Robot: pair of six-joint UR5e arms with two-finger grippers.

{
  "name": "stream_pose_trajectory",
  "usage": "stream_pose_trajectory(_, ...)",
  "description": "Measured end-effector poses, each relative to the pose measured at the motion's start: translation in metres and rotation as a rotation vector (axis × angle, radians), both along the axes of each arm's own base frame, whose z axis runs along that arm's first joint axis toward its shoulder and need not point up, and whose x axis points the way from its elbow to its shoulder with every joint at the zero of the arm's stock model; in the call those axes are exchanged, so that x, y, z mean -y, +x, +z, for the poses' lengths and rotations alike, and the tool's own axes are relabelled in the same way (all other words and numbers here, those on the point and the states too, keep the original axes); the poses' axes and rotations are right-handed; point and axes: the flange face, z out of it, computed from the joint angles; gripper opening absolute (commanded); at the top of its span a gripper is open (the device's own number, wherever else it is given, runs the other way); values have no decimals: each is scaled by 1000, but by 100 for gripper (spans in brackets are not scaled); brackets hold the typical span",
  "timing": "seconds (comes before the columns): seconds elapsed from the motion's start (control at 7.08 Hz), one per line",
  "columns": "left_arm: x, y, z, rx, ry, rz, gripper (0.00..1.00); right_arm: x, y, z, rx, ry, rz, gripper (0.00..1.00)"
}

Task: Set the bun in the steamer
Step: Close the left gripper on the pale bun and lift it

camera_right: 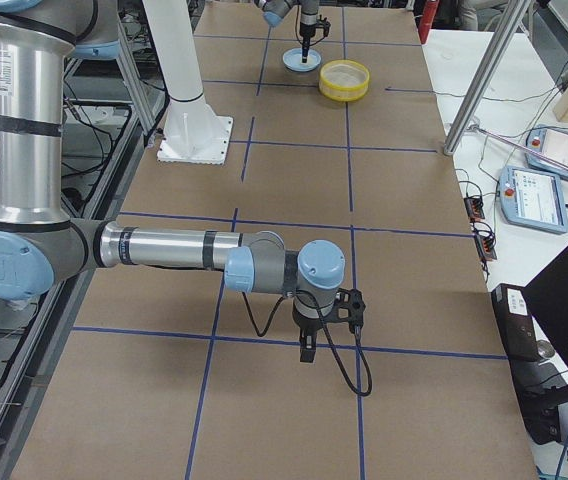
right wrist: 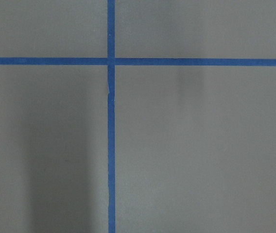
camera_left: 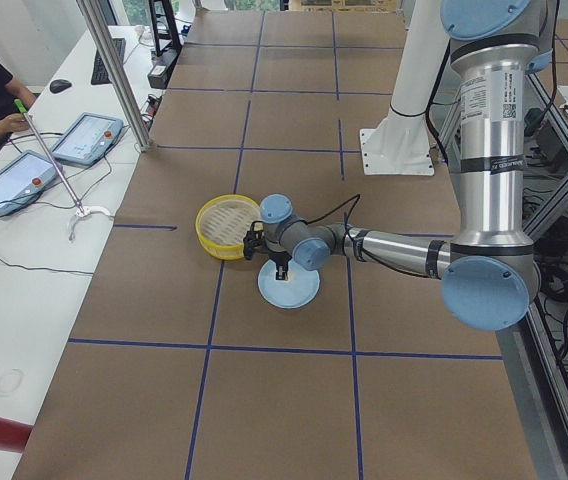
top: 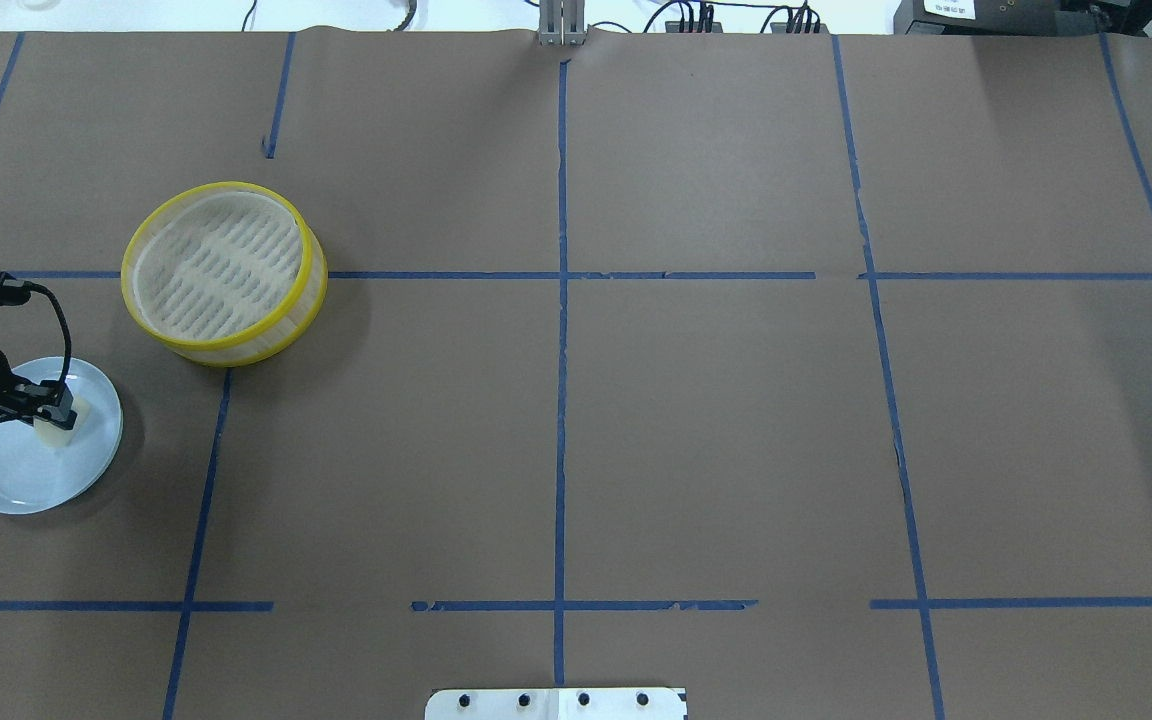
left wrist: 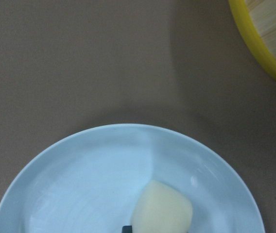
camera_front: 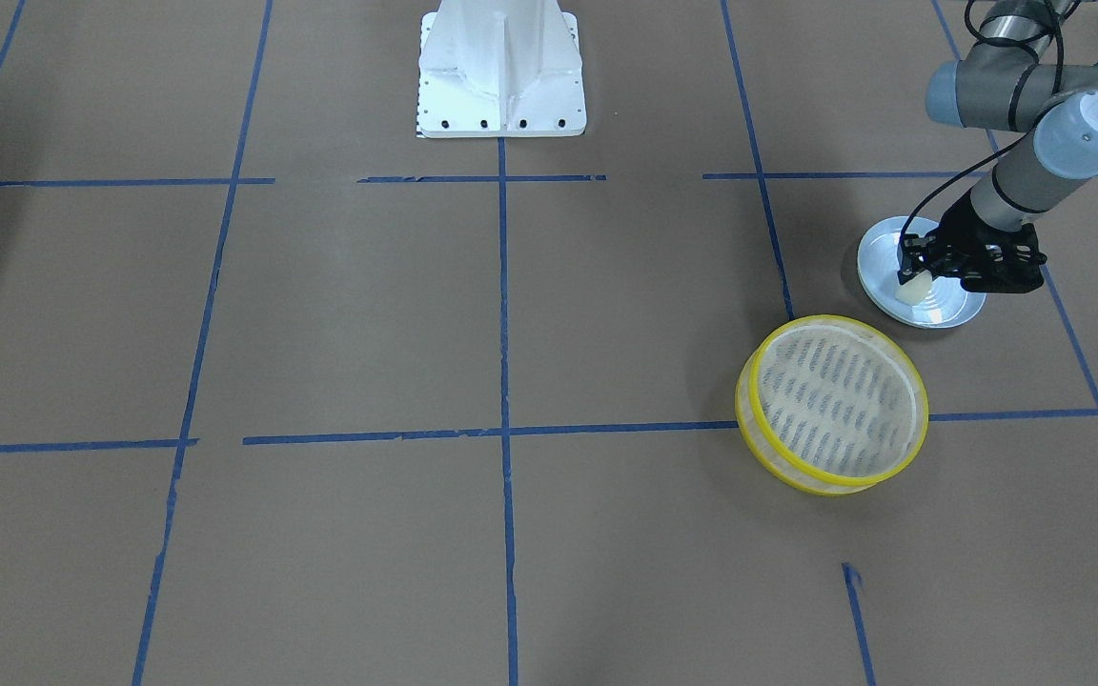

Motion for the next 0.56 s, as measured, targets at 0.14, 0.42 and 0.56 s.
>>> stream_pose_trajectory(0.14,0,0,-1,-1,1,-1,24,0,0,0,0,0,0,100)
stream_pose_trajectory(0.42,0,-3,-8,-8,13,-2,24,0,0,0,0,0,0,100)
stream_pose_trajectory(0.56,-2,-8,-21,-22,27,-5,24,0,0,0,0,0,-1,100)
